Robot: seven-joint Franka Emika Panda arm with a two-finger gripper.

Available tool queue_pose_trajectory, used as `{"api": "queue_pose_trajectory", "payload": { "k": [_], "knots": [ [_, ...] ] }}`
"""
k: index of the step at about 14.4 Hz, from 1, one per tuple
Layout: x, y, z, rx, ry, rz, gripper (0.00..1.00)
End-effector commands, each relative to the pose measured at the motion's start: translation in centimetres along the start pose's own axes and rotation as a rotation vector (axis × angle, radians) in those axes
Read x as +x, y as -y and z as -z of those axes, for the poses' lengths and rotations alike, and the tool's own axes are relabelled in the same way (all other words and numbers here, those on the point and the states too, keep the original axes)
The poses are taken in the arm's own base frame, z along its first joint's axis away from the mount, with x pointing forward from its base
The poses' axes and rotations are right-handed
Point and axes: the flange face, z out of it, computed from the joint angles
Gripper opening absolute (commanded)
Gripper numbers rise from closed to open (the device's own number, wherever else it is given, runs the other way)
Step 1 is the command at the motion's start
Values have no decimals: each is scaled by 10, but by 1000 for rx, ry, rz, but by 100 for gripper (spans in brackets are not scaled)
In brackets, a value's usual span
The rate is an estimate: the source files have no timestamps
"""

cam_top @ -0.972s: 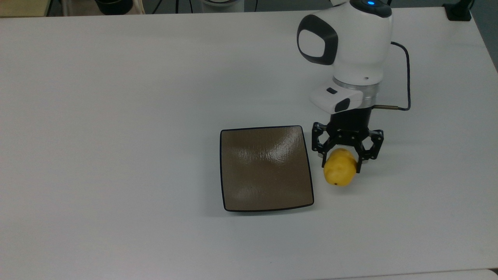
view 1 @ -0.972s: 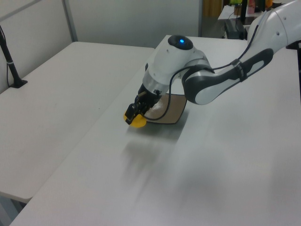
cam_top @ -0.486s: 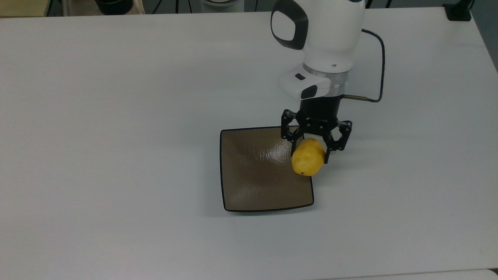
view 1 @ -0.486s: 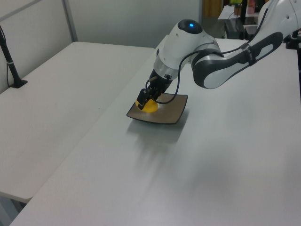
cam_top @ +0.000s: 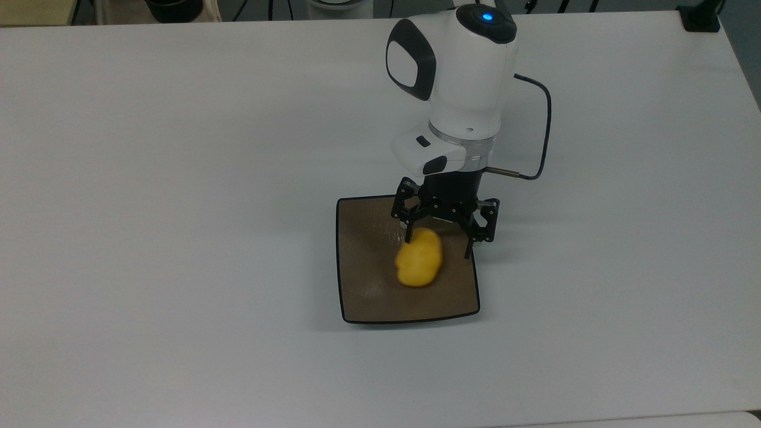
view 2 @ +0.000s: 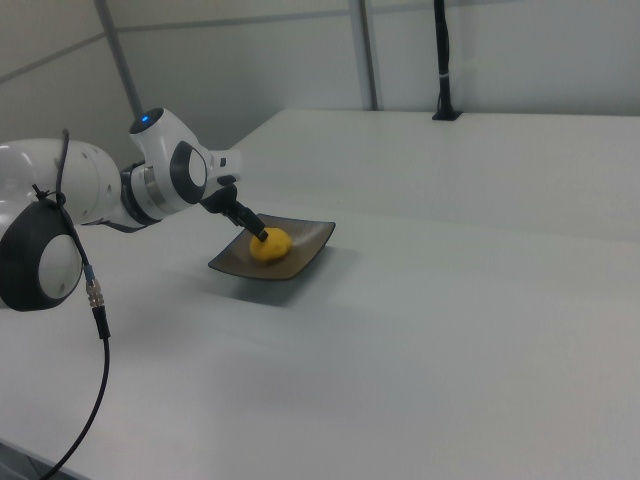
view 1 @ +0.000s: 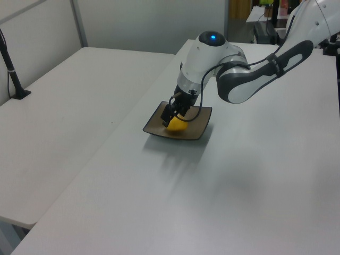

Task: Put potatoes on a ceramic plate

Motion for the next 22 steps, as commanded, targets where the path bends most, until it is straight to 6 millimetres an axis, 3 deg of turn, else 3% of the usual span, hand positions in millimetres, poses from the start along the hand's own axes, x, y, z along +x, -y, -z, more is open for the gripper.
{"api": "queue_pose_trajectory", "payload": {
  "k": [1, 6, 11, 14, 18, 21, 22],
  "knots": [
    [2, 0, 9, -2, -15, 19, 100],
    [11, -18, 24, -82, 33, -3, 100],
    [22, -56, 67, -110, 209, 94, 100],
    [16, -82, 79, -137, 363, 205, 100],
    [-1, -105, 94, -151, 416, 276, 100],
    [-10, -133, 133, -142, 437, 257, 100],
    [-5, -154, 151, -118, 469, 221, 100]
  ]
}}
